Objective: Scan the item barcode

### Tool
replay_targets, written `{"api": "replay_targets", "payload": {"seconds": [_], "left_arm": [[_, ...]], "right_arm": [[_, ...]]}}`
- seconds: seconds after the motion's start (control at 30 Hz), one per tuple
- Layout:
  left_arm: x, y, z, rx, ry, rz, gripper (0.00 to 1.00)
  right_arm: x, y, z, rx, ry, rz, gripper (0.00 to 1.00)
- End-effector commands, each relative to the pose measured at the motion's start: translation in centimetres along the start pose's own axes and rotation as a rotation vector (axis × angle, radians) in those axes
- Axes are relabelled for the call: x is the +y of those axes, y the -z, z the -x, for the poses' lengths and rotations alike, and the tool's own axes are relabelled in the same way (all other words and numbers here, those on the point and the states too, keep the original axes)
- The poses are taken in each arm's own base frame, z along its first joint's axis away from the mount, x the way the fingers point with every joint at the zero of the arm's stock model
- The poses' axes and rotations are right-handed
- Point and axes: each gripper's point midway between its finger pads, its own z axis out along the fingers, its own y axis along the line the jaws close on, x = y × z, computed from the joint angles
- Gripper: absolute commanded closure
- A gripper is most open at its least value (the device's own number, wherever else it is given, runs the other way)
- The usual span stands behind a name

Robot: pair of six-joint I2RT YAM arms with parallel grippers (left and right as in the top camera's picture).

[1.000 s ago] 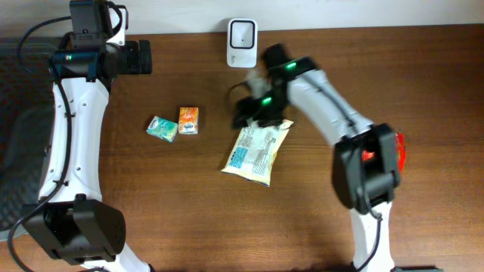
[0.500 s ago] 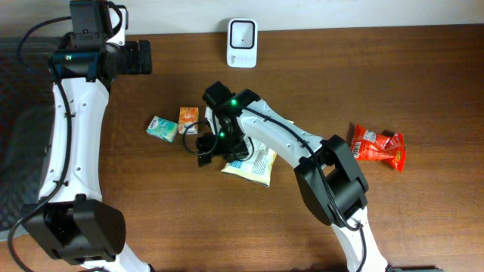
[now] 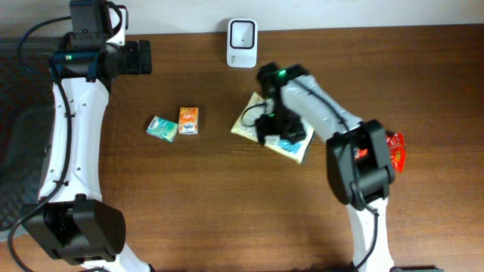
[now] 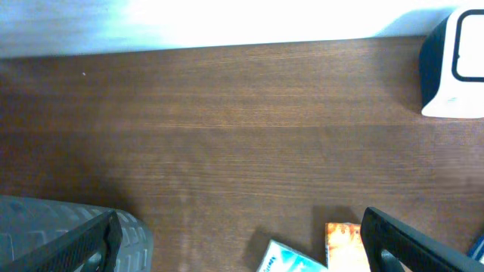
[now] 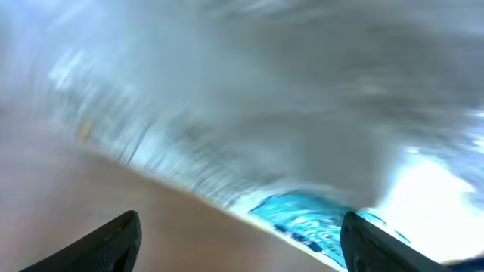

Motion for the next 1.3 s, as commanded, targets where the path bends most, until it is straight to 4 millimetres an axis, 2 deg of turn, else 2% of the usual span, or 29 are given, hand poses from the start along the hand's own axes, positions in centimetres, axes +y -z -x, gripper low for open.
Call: {"api": "replay_targets", "payload": {"seconds": [0.0,0.03,0.1,0.2,0.27,0.37,0.5,0.67,0.8,0.87,0.9,1.0,1.07,1.13,1.27], "left_arm": [[0.0,0.9,0.5,-0.024,0.005,-0.008,0.01],[0.0,0.9,0.5,-0.024,0.005,-0.008,0.01],[0.0,1.0,0.6,-0.025,0.005,-0.008,0.01],[0.0,1.0,0.6,-0.025,0.005,-0.008,0.01],[0.0,1.0,0.6,-0.025,0.005,-0.008,0.01],[0.0,1.0,0.6,-0.025,0.005,-0.008,0.01],[0.0,0.9,0.5,-0.024,0.005,-0.008,0.01],[0.0,0.9,0.5,-0.024,0.005,-0.008,0.01],[0.0,0.9,0.5,-0.024,0.005,-0.008,0.01],[0.0,0.9,0.5,-0.024,0.005,-0.008,0.01],[0.0,0.9,0.5,-0.024,0.005,-0.008,0.01],[0.0,1.0,0.6,-0.025,0.005,-0.008,0.01],[0.0,0.9,0.5,-0.024,0.005,-0.008,0.01],[0.0,0.9,0.5,-0.024,0.005,-0.008,0.01],[0.0,0.9,0.5,-0.024,0.005,-0.008,0.01]], "right_arm": [[-0.6,7.1,2.6,-0.180,-0.001,0.111,0.16],[-1.1,8.4,2.9,-0.209,-0.017,0.135,0.16],[-3.5,10.9,3.3,-0.258,-0.078,0.184,0.14],[-7.4,11.4,2.7,-0.226,-0.150,0.237,0.14],[-8.9,10.4,2.2,-0.193,-0.161,0.301,0.14],[-9.4,7.7,1.5,-0.152,-0.158,0.437,0.14],[-8.3,3.6,1.0,-0.138,-0.164,0.556,0.15],[-7.4,-0.1,1.8,-0.192,-0.208,0.626,0.18],[-5.9,-2.8,2.7,-0.262,-0.244,0.668,0.28],[-5.0,-3.6,3.1,-0.297,-0.246,0.680,0.36],[-4.5,-4.0,3.1,-0.306,-0.239,0.682,0.44],[-4.4,-3.9,3.1,-0.306,-0.237,0.686,0.62],[-4.3,-3.7,3.1,-0.308,-0.233,0.699,0.86],[-3.9,-3.1,3.3,-0.319,-0.214,0.741,0.94],[-3.6,-1.1,3.7,-0.360,-0.171,0.808,0.96]]}}
